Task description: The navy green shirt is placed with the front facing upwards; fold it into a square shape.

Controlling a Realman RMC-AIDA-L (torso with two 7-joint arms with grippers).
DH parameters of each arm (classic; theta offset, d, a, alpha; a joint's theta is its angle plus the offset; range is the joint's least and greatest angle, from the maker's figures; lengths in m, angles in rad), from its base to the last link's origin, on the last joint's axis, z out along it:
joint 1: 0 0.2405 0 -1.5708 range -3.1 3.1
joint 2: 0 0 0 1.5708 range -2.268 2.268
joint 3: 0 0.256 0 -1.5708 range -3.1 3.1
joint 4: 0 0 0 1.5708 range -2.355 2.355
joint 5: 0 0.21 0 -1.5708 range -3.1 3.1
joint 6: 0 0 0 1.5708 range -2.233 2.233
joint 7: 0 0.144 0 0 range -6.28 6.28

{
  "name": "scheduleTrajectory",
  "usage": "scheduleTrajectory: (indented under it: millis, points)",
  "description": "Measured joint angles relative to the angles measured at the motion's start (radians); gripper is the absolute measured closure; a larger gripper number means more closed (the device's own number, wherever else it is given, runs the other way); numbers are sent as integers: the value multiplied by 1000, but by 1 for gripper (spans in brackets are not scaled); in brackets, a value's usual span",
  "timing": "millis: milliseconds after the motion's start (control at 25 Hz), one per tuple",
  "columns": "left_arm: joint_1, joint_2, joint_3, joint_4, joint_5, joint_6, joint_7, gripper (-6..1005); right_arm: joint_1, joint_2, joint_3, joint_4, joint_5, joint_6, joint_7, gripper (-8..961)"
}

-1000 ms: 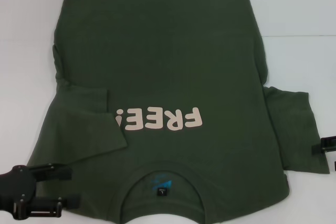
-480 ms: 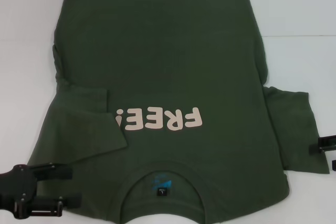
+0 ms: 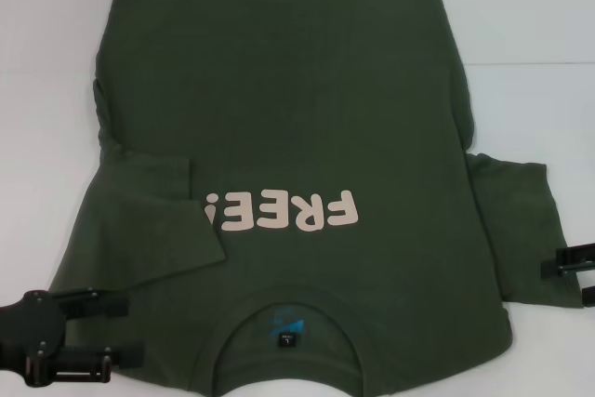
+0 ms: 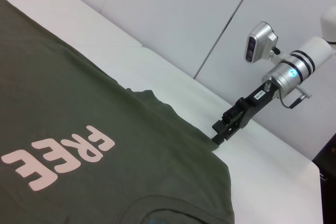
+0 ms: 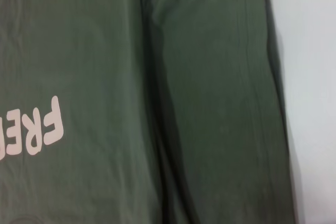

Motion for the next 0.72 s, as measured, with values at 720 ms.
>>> scheduleTrajectory:
  millis: [720]
  points:
    - [0,0,-2,-3,0,2,-1,105,6,5,-2,11,1,20,0,37]
